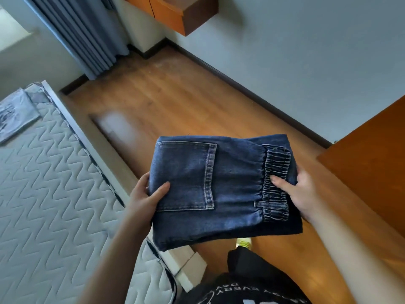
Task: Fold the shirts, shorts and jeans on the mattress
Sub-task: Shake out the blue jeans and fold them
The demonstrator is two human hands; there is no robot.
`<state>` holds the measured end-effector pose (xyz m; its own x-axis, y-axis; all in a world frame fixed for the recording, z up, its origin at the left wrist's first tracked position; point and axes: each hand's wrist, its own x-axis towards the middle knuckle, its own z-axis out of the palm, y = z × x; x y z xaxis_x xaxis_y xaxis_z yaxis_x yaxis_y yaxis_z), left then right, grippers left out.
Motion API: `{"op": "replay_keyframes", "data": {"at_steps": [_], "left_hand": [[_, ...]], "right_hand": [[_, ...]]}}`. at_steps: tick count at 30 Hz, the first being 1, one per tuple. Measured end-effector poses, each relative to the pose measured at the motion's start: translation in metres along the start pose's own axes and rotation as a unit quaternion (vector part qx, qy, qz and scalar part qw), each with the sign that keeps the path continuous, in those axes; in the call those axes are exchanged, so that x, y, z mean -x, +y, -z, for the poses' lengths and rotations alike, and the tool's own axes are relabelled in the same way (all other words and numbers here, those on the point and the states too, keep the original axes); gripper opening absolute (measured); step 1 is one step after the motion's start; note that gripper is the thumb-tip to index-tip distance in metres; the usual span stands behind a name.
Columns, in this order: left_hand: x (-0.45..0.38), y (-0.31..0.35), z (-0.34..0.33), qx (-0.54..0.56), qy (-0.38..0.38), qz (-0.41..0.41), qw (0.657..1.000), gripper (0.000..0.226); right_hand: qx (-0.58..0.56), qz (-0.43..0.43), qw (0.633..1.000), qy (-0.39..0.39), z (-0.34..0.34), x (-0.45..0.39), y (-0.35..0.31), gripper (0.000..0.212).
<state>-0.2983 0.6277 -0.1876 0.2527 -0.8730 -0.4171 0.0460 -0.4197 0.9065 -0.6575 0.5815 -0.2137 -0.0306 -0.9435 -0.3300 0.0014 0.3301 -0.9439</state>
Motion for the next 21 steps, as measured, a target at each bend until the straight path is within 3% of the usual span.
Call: {"op": "replay_keyframes", "data": {"at_steps": [11,17,21], "left_hand": [[-0.035,0.017,-0.018,0.108,0.002,0.046,0.993,0.048],[-0.057,0.019,-0.004,0.163,0.014,0.078,0.984,0.043],[-0.078,0.024,0.017,0.172,0.045,0.054,0.983,0.047]], "right_hand": [[-0.027,0.004,0.996,-0.086,0.009,-0.078,-0.036,0.043],[-0.031,-0.011,0.989,-0.141,-0.021,-0.116,-0.055,0.046],[-0.021,-0.01,0.985,-0.173,-0.059,-0.148,-0.072,0.049]]}}
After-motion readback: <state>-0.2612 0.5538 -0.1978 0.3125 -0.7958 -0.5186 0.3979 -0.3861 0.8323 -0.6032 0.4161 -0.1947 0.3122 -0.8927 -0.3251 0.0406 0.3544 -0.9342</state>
